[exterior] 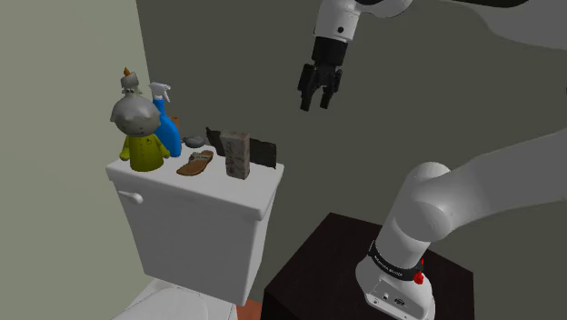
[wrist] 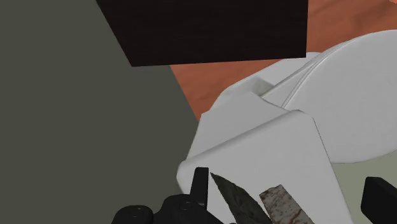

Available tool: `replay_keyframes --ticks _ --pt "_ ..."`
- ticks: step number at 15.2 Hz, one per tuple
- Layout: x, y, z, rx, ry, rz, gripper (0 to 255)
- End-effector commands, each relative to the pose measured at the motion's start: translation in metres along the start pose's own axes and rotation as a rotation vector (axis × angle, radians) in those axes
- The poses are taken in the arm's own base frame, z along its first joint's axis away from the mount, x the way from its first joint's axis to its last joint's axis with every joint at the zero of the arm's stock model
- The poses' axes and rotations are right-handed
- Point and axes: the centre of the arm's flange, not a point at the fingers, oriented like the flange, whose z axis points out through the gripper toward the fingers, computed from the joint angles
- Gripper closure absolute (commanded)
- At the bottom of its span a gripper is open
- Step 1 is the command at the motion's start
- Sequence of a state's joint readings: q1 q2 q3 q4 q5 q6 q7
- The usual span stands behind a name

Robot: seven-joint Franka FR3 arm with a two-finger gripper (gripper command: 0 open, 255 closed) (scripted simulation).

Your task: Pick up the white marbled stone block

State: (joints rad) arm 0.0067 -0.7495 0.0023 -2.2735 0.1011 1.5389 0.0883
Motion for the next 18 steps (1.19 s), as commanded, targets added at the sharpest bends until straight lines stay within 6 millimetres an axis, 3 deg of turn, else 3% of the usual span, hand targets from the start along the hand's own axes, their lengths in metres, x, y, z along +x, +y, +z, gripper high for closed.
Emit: replay_keyframes --ticks 1,18 --pt "0.0 0.0 0.0 0.0 0.0 0.0 0" --pt "0.17 -0.12 0.113 -0.169 -0.023 -0.311 0"
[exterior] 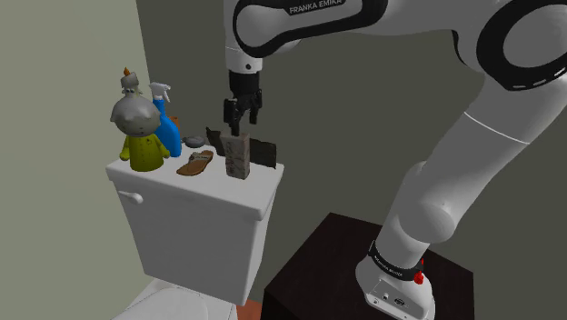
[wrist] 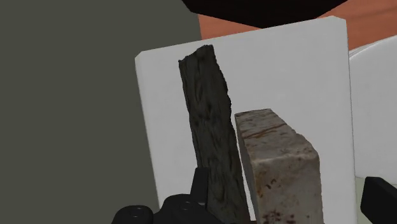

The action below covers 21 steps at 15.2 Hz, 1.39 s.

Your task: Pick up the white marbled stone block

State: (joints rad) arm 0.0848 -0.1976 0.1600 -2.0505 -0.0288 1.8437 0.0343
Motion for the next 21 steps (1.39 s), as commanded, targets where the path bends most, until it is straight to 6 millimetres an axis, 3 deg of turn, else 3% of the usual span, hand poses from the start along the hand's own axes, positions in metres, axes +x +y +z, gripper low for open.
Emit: replay_keyframes --ticks 1,10,11,21 --pt "0.02 -0.011 0.01 -0.016 -0.002 -0.032 0" --pt "0.02 -0.013 0.05 -0.016 -0.002 -0.032 0" --pt "0.02 -0.013 0.05 -0.016 -0.002 -0.032 255" --pt "0.02 -0.013 0.044 -0.016 -0.002 -0.032 255"
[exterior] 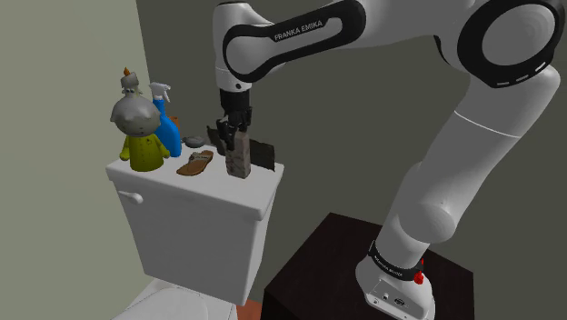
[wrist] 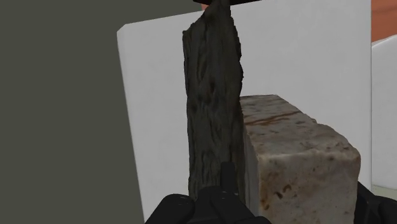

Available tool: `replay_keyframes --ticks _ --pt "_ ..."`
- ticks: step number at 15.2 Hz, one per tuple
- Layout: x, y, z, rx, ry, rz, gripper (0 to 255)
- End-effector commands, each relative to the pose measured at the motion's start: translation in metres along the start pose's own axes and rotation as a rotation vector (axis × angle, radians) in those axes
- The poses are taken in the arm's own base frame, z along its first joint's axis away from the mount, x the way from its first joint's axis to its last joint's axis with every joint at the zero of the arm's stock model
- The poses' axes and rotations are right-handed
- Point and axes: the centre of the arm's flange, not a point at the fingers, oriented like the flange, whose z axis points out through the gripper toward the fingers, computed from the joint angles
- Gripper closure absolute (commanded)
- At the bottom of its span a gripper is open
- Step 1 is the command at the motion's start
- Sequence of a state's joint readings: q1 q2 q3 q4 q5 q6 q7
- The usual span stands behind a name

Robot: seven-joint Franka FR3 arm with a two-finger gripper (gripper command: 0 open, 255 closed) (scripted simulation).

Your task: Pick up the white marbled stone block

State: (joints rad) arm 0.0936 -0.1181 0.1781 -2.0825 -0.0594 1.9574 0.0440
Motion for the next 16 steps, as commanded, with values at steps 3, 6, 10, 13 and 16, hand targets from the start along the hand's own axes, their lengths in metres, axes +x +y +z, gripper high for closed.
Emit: replay_keyframes --ticks 3,6,10,13,16 --pt "0.0 0.002 -0.016 0.001 -0.007 0.002 255" --pt "0.0 0.003 -0.032 0.001 -0.007 0.002 255" --pt "0.0 0.005 -0.053 0.001 -0.007 0.002 255" --pt "-0.001 0.006 -0.068 0.001 -0.007 0.002 255" --pt "-0.001 0.006 -0.074 0.001 -0.007 0.002 255"
